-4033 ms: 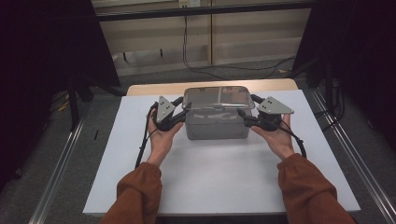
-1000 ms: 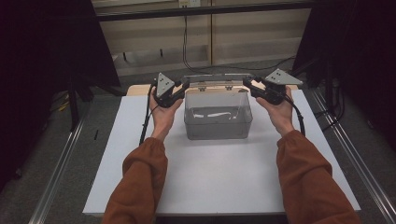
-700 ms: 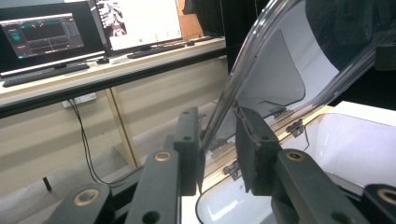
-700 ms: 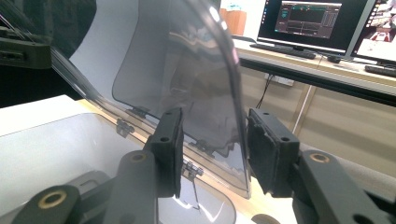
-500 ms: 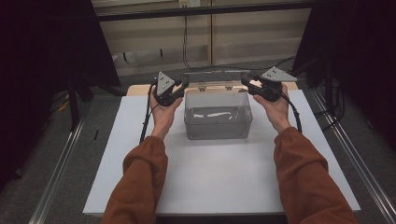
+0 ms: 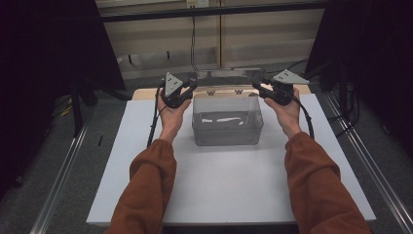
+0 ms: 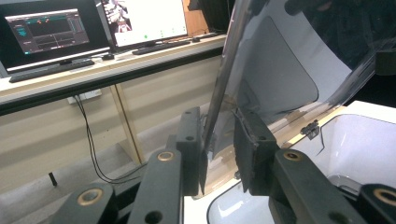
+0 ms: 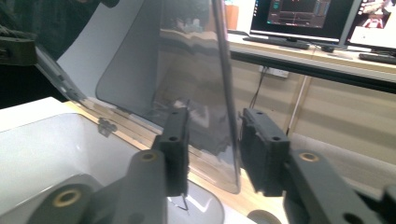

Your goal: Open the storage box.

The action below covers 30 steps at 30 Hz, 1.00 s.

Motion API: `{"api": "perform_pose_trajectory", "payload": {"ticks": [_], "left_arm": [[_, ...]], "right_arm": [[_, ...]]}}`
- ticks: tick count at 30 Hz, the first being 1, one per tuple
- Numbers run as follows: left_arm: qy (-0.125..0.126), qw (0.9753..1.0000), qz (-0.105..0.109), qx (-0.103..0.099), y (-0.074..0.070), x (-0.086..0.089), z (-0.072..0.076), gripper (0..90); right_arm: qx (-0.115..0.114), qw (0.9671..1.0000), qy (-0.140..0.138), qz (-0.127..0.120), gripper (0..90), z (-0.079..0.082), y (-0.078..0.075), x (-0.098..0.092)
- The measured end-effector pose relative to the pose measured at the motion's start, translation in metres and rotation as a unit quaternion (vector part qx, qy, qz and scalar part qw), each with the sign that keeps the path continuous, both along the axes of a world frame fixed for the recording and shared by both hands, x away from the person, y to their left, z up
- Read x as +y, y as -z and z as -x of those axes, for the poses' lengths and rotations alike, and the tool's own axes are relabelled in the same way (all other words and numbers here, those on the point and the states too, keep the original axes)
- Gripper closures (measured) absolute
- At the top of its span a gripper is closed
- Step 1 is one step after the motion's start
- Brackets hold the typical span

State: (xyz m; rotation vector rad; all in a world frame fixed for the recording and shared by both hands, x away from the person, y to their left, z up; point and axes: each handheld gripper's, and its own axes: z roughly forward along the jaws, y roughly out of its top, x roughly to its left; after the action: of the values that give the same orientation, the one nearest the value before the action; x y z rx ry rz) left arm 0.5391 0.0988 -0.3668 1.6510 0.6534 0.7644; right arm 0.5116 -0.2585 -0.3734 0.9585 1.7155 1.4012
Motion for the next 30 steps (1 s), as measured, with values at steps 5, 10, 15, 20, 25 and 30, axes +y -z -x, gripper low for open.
{"api": "perform_pose_trajectory", "payload": {"ticks": [5, 10, 15, 20, 25, 30], "left_arm": [[0.0, 1.0, -0.002, 0.002, -0.001, 0.0, -0.004, 73.3], [-0.002, 1.0, -0.003, 0.0, 0.0, -0.001, -0.006, 73.8], [-0.003, 1.0, -0.003, -0.001, 0.0, -0.001, -0.008, 73.7], [-0.004, 1.0, -0.004, -0.001, 0.002, -0.002, -0.012, 73.8], [-0.008, 0.9998, -0.019, 0.004, 0.007, -0.004, -0.017, 73.8], [-0.013, 0.9996, -0.022, 0.011, 0.012, -0.005, -0.022, 74.3]], "right_arm": [[-0.002, 1.0, -0.003, -0.009, 63.1, -0.005, -0.002, 0.0], [0.002, 0.9997, -0.01, -0.024, 67.2, -0.011, 0.004, -0.001], [0.016, 0.9994, -0.01, -0.027, 68.4, -0.015, 0.01, -0.002], [0.021, 0.9993, -0.011, -0.029, 68.6, -0.018, 0.013, -0.003], [0.027, 0.9994, -0.014, -0.02, 68.1, -0.024, 0.013, -0.001], [0.033, 0.9993, -0.015, -0.014, 68.8, -0.026, 0.011, -0.002]]}}
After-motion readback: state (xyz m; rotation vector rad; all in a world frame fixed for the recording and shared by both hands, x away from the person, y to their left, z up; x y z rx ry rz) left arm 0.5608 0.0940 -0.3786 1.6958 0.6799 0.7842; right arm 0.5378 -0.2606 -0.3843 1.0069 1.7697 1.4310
